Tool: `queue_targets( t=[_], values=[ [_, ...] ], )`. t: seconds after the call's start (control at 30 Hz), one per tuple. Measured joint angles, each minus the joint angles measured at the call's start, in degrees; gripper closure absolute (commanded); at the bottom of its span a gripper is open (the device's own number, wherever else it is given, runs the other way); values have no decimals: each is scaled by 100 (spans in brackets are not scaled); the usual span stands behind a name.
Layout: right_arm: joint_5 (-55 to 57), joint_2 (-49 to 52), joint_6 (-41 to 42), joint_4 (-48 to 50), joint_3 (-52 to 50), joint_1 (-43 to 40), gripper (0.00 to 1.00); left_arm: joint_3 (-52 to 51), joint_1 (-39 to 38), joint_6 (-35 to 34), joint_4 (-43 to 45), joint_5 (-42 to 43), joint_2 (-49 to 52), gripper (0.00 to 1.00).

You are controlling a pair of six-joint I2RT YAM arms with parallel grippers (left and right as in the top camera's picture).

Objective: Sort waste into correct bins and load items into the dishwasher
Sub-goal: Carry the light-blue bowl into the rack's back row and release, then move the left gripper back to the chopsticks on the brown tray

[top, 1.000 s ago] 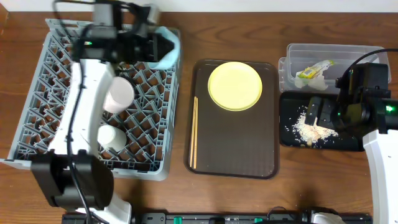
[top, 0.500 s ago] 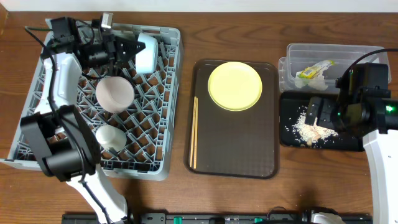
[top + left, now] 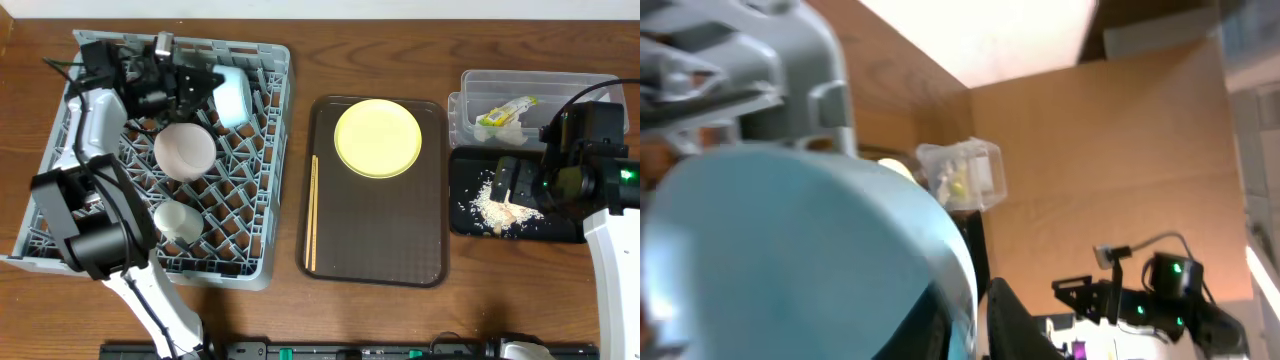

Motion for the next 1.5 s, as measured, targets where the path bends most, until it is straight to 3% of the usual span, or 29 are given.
queue_targets(
  t=[0.07,0.2,0.33,0.67,0.87,1.17,1.5],
  values=[
    [2,0,0,-2,0,0,1,0,92,-4,-98,-179,0,83],
    [2,0,0,-2,0,0,1,0,260,-44,-516,-748,0,63],
    [2,0,0,-2,0,0,1,0,393,-61,-813,-1093,0,52],
    [2,0,0,-4,0,0,1,0,638,48,-1145,-1298,-101,40],
    [2,0,0,-4,0,0,1,-2,481,90,-1167,-1923,-1012,29],
    [2,0,0,-2,0,0,1,15,-990,109,-1473,-4135,-2865,24],
    [2,0,0,-4,0,0,1,-50,-3285,-136,-2435,-6183,-2848,24]
  ],
)
